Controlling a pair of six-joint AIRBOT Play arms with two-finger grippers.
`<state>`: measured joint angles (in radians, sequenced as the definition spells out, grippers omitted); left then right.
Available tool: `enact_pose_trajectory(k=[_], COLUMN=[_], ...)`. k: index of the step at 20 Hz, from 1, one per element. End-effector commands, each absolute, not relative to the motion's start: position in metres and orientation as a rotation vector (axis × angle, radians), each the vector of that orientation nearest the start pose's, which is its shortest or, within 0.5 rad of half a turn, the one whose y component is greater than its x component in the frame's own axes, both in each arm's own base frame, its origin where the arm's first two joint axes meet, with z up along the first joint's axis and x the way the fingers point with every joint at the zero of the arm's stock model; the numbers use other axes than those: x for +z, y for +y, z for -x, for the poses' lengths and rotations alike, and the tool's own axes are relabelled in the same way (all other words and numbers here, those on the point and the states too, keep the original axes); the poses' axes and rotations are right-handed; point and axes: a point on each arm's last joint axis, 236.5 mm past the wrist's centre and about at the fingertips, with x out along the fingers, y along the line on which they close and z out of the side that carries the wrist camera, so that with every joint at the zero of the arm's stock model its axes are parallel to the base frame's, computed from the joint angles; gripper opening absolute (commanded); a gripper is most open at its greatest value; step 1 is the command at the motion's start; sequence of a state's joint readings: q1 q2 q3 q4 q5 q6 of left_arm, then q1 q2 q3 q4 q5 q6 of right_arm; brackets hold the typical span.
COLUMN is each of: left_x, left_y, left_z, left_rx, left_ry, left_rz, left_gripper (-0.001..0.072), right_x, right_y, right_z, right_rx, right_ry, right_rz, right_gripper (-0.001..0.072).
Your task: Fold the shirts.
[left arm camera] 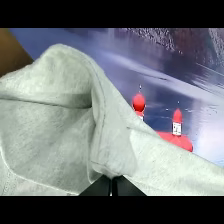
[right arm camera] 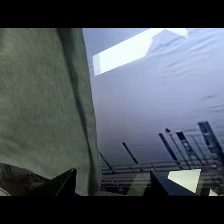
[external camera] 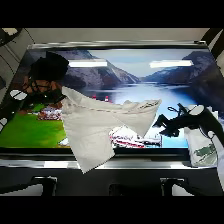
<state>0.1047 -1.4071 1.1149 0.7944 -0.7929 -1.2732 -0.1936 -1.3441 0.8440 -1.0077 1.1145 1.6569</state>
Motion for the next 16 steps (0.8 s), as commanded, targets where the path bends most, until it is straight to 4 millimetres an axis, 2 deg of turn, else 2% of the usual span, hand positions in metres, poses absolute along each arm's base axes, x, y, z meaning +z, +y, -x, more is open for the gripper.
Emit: enact_pose_trajectory(k=[1,4,6,7,8,9,10,11,13,14,15,16], left_x=[0.016,0.016,0.016,0.016,0.018,0.022,0.031,0.047,0.107,0.151,0.210,0.277], left_y=[-0.073,-0.073,-0.073,-0.073,-0.073,-0.072,-0.071,-0.068,-0.061,-0.058,-0.058,-0.059], left_z=[-0.467,-0.467,-0.467,-0.467,-0.467,-0.467,-0.469,-0.472,-0.482,-0.487,-0.488,-0.481], left_rx=[-0.269,-0.269,-0.269,-0.269,-0.269,-0.271,-0.277,-0.288,-0.319,-0.332,-0.350,-0.372], left_ry=[0.959,0.961,0.960,0.961,0.957,0.950,0.936,0.910,0.793,0.701,0.576,0.442], left_rz=[0.564,0.565,0.565,0.565,0.565,0.562,0.559,0.549,0.496,0.466,0.422,0.374], left_gripper=[0.0025,0.0025,0.0025,0.0025,0.0025,0.0025,0.0025,0.0024,0.0023,0.0023,0.0023,0.0023], right_x=[-0.098,-0.111,-0.113,-0.111,-0.105,-0.094,-0.074,-0.050,0.029,0.086,0.150,0.227], right_y=[0.097,0.128,0.142,0.142,0.141,0.139,0.134,0.127,0.101,0.083,0.065,0.044], right_z=[-0.328,-0.326,-0.331,-0.335,-0.341,-0.349,-0.363,-0.378,-0.416,-0.435,-0.447,-0.452], right_rx=[0.015,0.045,0.058,0.076,0.096,0.137,0.195,0.231,0.279,0.287,0.277,0.247], right_ry=[1.492,1.536,1.522,1.504,1.489,1.461,1.401,1.331,1.112,0.961,0.798,0.602], right_rz=[-0.920,-0.953,-0.969,-0.951,-0.937,-0.909,-0.854,-0.803,-0.662,-0.575,-0.494,-0.412], right_gripper=[0.0570,0.0571,0.0557,0.0382,0.0060,0.0043,0.0042,0.0042,0.0042,0.0042,0.0042,0.0041])
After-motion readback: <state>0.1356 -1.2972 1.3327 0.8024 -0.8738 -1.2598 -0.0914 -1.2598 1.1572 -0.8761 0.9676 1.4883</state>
